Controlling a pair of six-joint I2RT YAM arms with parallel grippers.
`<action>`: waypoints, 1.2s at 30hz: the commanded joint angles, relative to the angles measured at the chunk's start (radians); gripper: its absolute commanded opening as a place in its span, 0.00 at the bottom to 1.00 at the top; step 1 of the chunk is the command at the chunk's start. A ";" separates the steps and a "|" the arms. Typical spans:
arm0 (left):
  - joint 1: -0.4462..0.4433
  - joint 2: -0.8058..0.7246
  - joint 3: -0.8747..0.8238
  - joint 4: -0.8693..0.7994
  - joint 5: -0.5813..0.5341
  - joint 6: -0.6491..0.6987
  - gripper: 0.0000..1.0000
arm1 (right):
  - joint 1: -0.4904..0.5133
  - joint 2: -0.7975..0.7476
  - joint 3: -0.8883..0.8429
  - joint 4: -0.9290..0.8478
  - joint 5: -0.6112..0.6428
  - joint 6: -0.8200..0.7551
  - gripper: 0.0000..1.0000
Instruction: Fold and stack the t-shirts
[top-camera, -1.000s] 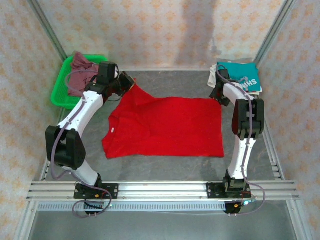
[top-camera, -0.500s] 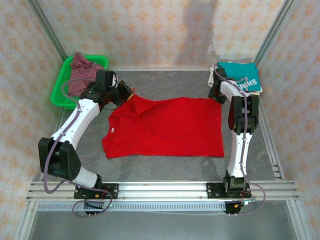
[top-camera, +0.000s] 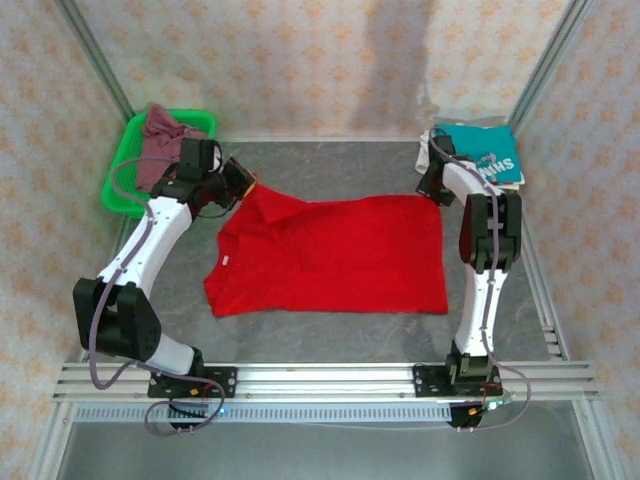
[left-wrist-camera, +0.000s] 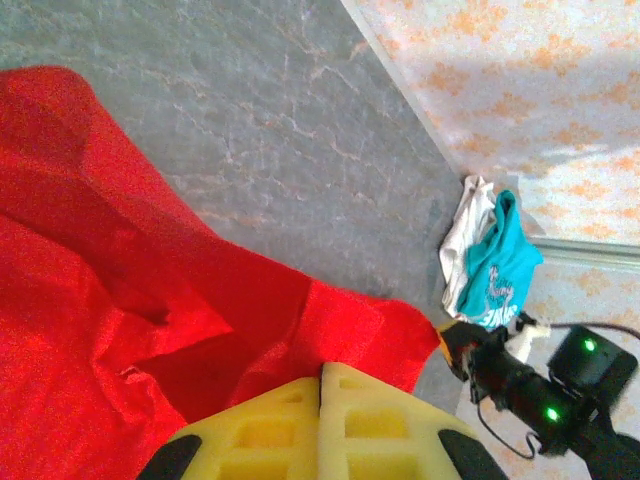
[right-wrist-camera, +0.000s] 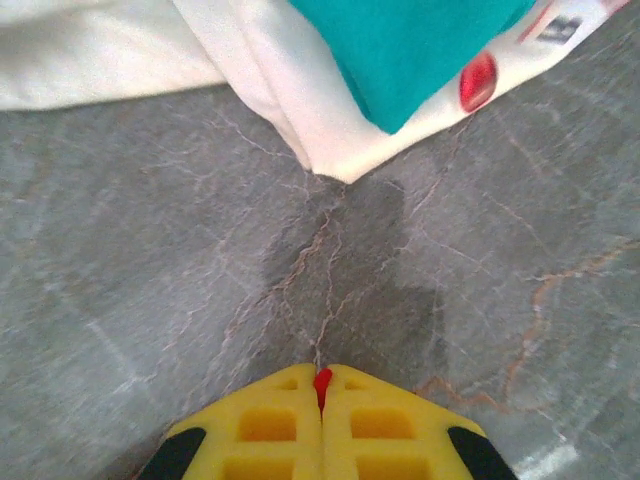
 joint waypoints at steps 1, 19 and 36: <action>0.015 0.044 0.059 0.013 0.001 0.021 0.00 | 0.000 -0.106 -0.018 0.004 0.034 -0.021 0.00; 0.056 -0.056 -0.004 -0.142 0.093 -0.017 0.00 | 0.001 -0.381 -0.353 0.164 0.007 -0.018 0.00; 0.056 -0.315 -0.343 -0.196 0.057 -0.053 0.00 | 0.039 -0.608 -0.611 0.198 0.119 -0.022 0.00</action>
